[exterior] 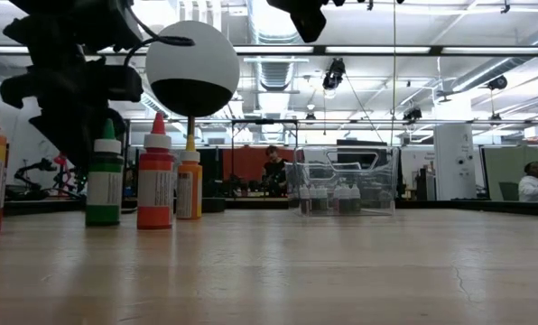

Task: Pick & Place food coloring
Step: Put the large green food coloring bottle into the transparent bin

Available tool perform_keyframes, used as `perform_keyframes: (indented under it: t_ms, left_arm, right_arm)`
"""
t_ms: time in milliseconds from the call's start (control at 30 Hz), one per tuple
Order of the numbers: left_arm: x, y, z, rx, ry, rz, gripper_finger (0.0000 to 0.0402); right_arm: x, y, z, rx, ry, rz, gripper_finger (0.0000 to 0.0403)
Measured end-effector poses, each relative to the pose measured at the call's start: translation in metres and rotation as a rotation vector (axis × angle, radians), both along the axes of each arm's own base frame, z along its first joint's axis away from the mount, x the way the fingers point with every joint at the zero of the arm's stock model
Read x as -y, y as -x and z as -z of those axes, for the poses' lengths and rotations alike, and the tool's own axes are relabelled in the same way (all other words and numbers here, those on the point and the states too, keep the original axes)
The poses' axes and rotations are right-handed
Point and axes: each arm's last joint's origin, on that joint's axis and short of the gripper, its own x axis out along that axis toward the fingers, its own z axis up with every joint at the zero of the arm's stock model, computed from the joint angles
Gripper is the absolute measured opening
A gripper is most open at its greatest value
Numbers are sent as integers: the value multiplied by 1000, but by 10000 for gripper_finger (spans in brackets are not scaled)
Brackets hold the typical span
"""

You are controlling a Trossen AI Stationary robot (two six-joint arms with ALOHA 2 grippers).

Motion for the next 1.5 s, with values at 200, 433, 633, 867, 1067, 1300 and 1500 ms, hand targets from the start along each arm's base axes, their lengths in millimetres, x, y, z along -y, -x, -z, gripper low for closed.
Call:
perform_keyframes:
  t_ms: [200,433,633,867,1067,1300,1500]
  left_arm:
    - [4,-2,0,-8,39,117,178]
    - [12,-8,2,19,83,180,178]
    - [13,-16,1,86,60,171,178]
    - [13,-18,2,100,63,149,178]
    - [13,-26,4,137,66,141,178]
    - [14,-32,15,81,118,50,178]
    - [14,-33,20,55,144,5,178]
  right_arm:
    - [0,0,0,-3,4,-5,233]
    - [-1,1,0,-3,-3,-26,233]
    - [-1,0,0,-3,-4,-25,233]
    - [-1,1,1,-2,0,-27,233]
    - [-1,1,1,-3,0,-27,233]
    - [-1,1,2,-10,-1,-26,233]
    - [-1,1,2,-11,0,-26,233]
